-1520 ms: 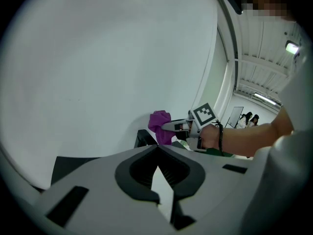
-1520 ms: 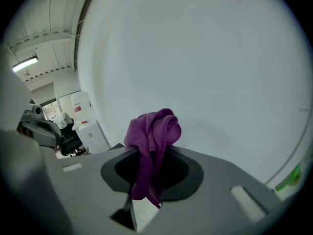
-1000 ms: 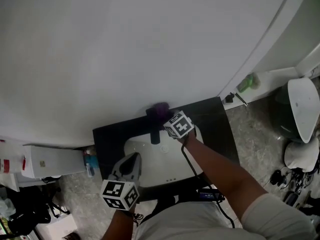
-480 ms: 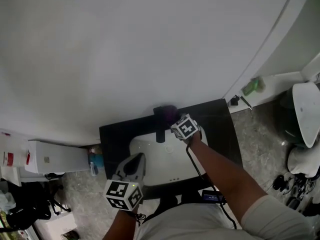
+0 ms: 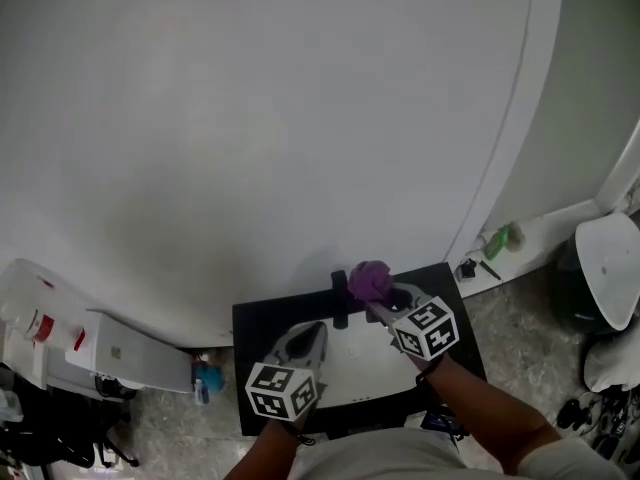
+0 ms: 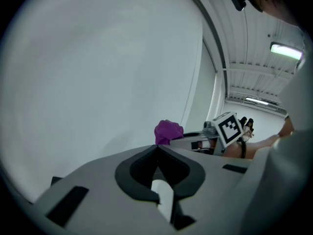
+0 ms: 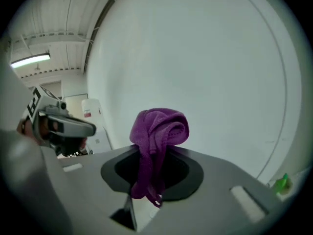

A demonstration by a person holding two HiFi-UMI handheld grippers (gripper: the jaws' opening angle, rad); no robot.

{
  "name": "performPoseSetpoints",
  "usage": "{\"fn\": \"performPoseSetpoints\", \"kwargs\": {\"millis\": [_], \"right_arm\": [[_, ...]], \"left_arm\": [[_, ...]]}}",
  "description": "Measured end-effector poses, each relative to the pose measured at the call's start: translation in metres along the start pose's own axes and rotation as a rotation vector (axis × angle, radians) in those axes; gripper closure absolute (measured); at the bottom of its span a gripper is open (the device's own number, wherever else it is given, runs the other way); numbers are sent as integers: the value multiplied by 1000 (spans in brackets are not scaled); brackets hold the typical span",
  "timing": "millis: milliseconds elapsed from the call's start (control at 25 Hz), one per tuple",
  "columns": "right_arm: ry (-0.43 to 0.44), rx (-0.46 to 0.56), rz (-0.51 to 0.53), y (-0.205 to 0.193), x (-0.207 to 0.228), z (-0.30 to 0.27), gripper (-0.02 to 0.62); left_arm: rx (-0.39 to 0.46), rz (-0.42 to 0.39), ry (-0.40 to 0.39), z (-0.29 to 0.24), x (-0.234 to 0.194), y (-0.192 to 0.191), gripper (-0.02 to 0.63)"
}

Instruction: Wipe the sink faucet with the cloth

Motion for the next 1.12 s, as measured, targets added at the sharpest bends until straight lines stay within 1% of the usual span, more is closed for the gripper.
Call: {"fn": "performPoseSetpoints", "kwargs": {"millis": [200,360,520,720,1120], "right_arm": [[33,102,11,29,-56,31,505],[37,137,26,36,-80,32,505],[37,122,44,36,-86,29,506],[33,136,60,42,-83,29,509],[29,143,53,44,-76,25,509]], "left_arm": [[43,-39,-1,13,9,17,600],[64,-43,12,19,5,22,598],[71,-37,4,21,6,24,600],[80,-45,4,16,7,29,598],[72,-48,-9,7,3,29,600]]}}
Point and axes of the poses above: the fingertips, and each gripper's own axes: z backward along the fingers, x to its right, y out of its top, the point moved 10 cm from there along z, backward along the fingers, and after that the axes turned 11 degrees about y, right-handed, at the moved point
